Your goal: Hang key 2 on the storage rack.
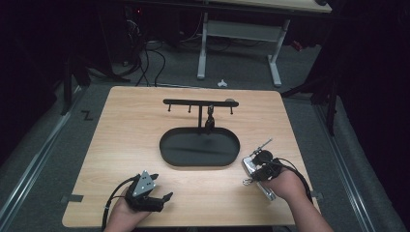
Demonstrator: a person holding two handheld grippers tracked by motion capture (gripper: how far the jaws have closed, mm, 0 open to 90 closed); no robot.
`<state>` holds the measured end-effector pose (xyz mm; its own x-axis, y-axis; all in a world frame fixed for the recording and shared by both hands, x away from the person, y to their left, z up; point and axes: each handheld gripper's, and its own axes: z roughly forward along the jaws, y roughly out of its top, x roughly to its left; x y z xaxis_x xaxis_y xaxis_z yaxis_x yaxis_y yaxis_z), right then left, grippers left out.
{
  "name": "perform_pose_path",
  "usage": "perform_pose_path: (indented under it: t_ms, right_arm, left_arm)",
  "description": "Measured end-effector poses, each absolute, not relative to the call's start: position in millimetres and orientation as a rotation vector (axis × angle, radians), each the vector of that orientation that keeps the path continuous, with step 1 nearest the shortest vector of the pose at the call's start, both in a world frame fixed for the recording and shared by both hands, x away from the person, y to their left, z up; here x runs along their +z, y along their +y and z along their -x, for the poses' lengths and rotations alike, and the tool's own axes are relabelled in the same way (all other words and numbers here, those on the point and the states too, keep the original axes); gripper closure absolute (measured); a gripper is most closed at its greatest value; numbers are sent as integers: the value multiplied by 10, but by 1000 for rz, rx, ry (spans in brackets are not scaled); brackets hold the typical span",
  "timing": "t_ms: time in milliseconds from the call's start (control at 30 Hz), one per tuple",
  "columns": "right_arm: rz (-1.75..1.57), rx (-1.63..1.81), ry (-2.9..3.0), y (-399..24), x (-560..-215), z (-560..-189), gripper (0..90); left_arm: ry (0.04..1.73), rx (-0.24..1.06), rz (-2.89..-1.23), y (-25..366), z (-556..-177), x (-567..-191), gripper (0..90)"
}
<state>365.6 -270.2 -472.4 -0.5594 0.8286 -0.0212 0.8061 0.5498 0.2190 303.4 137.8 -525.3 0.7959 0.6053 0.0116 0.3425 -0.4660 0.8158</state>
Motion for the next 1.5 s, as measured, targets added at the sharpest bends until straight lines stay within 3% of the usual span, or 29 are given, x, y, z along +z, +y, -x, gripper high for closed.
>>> perform_pose_path:
  t_ms: [300, 700, 733, 767, 800, 900, 1033, 1133, 1267, 1433, 1467, 1500]
  right_arm:
    - [-1200, 321, 2687, -2521, -4600, -3596, 677]
    - [-1082, 158, 2791, -2395, -4870, -3560, 601]
    - [-1084, 173, 2791, -2366, -4876, -3577, 705]
    - [-1084, 173, 2791, -2366, -4876, -3577, 705]
    - [-1097, 210, 2804, -2330, -4890, -3604, 838]
    - [-1114, 263, 2803, -2285, -4899, -3624, 867]
    - [-1122, 365, 2786, -2221, -4783, -3720, 804]
    - [-1062, 306, 2817, -2300, -4661, -3866, 650]
    - [-999, 187, 2859, -2368, -4761, -3940, 598]
    - [-974, 124, 2914, -2388, -4865, -3920, 689]
    - [-992, 142, 2933, -2403, -4877, -3901, 794]
    - [-992, 142, 2933, -2403, -4877, -3901, 794]
  left_arm:
    - [698, 373, -2104, 1371, -3038, -5257, 172]
    - [697, 369, -2106, 1371, -3036, -5256, 172]
    - [696, 371, -2106, 1368, -3036, -5256, 172]
    - [696, 371, -2106, 1368, -3036, -5256, 172]
    - [696, 370, -2106, 1368, -3035, -5254, 172]
    - [694, 371, -2108, 1366, -3031, -5255, 172]
    - [699, 370, -2110, 1374, -3035, -5260, 172]
    - [699, 371, -2111, 1376, -3036, -5263, 172]
    - [704, 371, -2110, 1385, -3041, -5267, 172]
    - [704, 367, -2112, 1385, -3040, -5269, 173]
    - [703, 368, -2112, 1376, -3036, -5273, 173]
    - [703, 368, -2112, 1376, -3036, -5273, 173]
